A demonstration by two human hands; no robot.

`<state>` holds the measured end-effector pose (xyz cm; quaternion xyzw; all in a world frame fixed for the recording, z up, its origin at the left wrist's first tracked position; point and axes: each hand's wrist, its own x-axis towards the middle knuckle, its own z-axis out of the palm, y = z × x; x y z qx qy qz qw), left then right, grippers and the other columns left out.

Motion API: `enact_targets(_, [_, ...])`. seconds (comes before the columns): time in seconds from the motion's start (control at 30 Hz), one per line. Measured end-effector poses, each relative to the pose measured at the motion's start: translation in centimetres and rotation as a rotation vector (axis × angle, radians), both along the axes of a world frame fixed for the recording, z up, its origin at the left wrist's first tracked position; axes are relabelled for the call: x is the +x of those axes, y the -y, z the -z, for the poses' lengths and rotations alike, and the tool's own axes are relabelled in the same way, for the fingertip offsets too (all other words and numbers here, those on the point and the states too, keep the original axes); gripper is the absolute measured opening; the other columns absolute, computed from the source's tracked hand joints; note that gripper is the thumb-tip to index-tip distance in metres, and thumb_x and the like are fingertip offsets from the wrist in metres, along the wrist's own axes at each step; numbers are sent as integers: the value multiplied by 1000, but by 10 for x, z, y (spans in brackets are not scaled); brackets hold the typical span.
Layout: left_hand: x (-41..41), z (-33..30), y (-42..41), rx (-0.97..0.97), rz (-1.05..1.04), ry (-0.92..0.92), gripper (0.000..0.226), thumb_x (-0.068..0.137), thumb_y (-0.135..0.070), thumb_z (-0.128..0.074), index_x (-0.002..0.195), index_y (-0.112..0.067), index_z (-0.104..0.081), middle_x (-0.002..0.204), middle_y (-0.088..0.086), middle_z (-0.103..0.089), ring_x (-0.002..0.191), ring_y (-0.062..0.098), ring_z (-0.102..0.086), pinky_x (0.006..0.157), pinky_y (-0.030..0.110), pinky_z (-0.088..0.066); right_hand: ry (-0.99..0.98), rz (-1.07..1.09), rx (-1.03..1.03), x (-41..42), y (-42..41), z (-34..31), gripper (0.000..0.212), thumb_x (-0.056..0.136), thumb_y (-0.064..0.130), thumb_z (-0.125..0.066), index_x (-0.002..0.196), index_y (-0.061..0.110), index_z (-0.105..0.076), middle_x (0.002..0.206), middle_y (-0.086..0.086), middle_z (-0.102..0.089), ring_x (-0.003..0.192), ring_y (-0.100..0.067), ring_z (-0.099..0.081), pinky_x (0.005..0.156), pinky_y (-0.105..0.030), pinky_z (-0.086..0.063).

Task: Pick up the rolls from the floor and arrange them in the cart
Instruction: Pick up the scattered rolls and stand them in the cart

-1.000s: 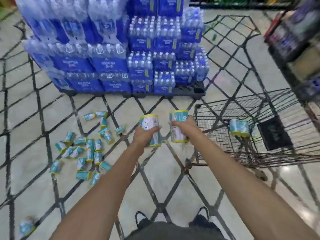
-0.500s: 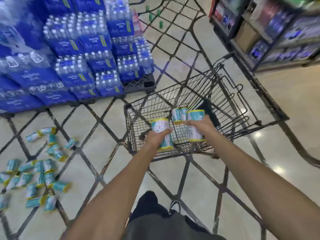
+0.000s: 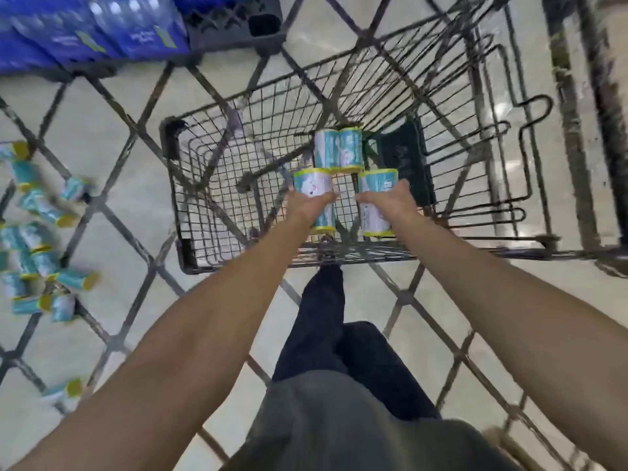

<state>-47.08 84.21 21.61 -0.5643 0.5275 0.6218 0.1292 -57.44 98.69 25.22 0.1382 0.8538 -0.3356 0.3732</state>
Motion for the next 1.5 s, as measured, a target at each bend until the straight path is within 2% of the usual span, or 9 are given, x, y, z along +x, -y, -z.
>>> enact_targets(0.27, [-58, 124, 3, -26, 84, 202, 124, 69, -50, -88, 154, 2, -15, 148, 16, -45, 133, 31, -48, 108, 42, -46, 70, -87, 139, -45, 25, 134, 106, 63, 41, -92, 145, 9, -33, 135, -10, -56, 121, -27, -59, 101, -40, -52])
enact_targets(0.4, [-78, 191, -3, -25, 128, 272, 133, 51, -66, -79, 154, -2, -24, 145, 14, -49, 132, 32, -50, 105, 44, -49, 107, -107, 166, -60, 27, 190, 97, 68, 40, -90, 144, 11, -35, 124, -3, -58, 113, -23, -61, 96, -33, -53])
enact_targets(0.73, [-95, 229, -15, -113, 79, 250, 83, 78, -42, -83, 135, -2, -38, 128, 12, -59, 117, 28, -60, 95, 35, -51, 112, -81, 256, -89, 38, 245, 96, 80, 39, -75, 155, 11, -23, 144, -11, -52, 126, -26, -57, 103, -33, -49])
enact_targets(0.93, [-83, 198, -16, -170, 218, 190, 47, 92, -31, -66, 127, -5, -48, 119, 11, -62, 107, 29, -63, 85, 38, -53, 85, -183, 223, -83, 28, 211, 61, 93, 21, -57, 149, 14, -34, 132, -11, -61, 114, -29, -62, 78, -28, -43])
enact_targets(1.03, [-69, 158, -14, -157, 326, 191, 37, 94, -21, -59, 126, -5, -50, 120, 16, -62, 104, 32, -64, 69, 34, -47, 115, -300, 163, -73, 11, 167, 55, 97, 24, -56, 150, 20, -38, 137, -8, -60, 103, -25, -61, 76, -26, -40])
enact_targets(1.13, [-53, 95, -10, -111, 461, 177, 35, 97, -18, -52, 129, -5, -53, 124, 21, -64, 105, 36, -65, 71, 39, -49, 125, -427, 122, -60, -8, 110, 50, 97, 28, -56, 145, 23, -43, 129, -10, -65, 87, -23, -61, 68, -31, -39])
enact_targets(1.2, [-37, 50, -7, -92, 581, 137, 32, 100, -20, -50, 127, -3, -56, 119, 19, -66, 93, 31, -67, 64, 29, -44, 96, -513, 79, -50, -17, 70, 53, 95, 29, -58, 146, 24, -41, 131, -9, -65, 90, -24, -64, 72, -32, -45])
enact_targets(1.33, [10, -14, -6, -180, 807, 115, 47, 104, -46, -44, 133, -10, -55, 126, 12, -63, 110, 29, -60, 82, 30, -39, -33, -761, 32, -29, -31, 0, 63, 93, 34, -62, 149, 20, -38, 144, -11, -55, 122, -32, -59, 97, -39, -49])
enact_targets(1.5, [84, -42, -18, -349, 989, 174, 80, 100, -70, -20, 147, -11, -48, 151, 16, -47, 137, 34, -46, 111, 45, -36, -269, -1033, 91, 9, -52, -53, 55, 97, 42, -54, 146, 18, -43, 132, -19, -58, 117, -38, -60, 93, -48, -52])
